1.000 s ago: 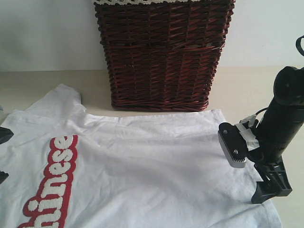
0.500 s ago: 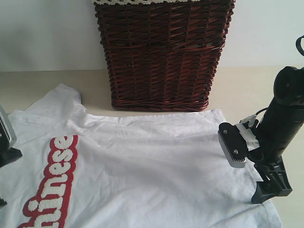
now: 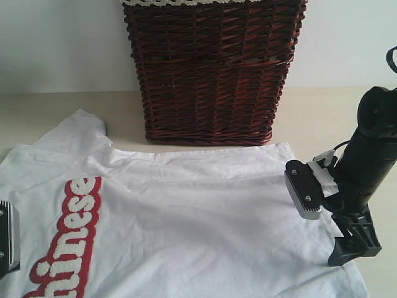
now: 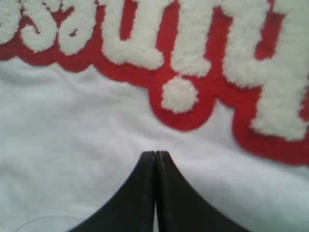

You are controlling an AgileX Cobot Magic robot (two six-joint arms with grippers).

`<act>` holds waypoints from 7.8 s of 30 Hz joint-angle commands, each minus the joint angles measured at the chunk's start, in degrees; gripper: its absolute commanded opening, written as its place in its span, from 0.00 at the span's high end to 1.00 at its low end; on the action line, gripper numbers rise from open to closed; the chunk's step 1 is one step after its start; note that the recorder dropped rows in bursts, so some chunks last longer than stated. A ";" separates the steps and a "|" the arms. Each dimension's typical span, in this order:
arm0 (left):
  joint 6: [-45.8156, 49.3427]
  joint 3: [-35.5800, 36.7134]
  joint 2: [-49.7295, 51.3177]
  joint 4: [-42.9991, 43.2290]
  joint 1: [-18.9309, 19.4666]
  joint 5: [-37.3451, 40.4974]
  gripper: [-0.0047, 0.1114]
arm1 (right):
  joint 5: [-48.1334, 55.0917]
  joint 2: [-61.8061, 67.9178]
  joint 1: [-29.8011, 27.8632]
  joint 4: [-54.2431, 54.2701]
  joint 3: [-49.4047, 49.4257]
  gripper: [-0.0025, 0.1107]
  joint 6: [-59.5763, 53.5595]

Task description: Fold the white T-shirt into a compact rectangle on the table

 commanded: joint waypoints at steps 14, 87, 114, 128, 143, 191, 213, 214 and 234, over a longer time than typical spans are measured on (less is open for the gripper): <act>-46.96 -18.41 -5.38 -0.18 2.18 22.06 0.96 | 1.22 1.88 -0.22 -2.26 1.59 0.08 0.93; 100.16 -18.81 8.33 -87.18 2.18 42.62 0.07 | 1.22 1.88 -0.22 -1.65 1.59 0.08 0.93; 113.67 -22.02 19.38 -91.82 7.46 38.62 0.07 | 1.22 1.88 -0.22 -1.37 1.59 0.08 0.93; 113.94 -22.02 22.28 -91.82 7.46 37.76 0.07 | 1.22 1.88 -0.22 -1.37 1.59 0.08 0.93; 115.29 -21.18 23.22 -95.18 7.46 33.82 0.23 | 1.22 1.88 -0.22 -1.24 1.59 0.08 0.93; 114.75 -16.91 19.37 -111.80 7.46 31.59 0.96 | 1.22 1.88 -0.22 -1.24 1.59 0.08 0.93; 114.75 -16.91 19.37 -114.54 7.46 31.59 0.96 | -0.70 1.88 -0.22 0.16 1.59 0.08 0.93; 114.75 -16.91 19.37 -114.54 7.46 31.59 0.96 | -0.59 1.88 -0.22 0.16 1.59 0.08 0.93; 113.16 -16.91 19.37 -114.54 7.46 31.59 0.96 | -0.11 1.88 -0.22 -1.88 1.59 0.10 0.93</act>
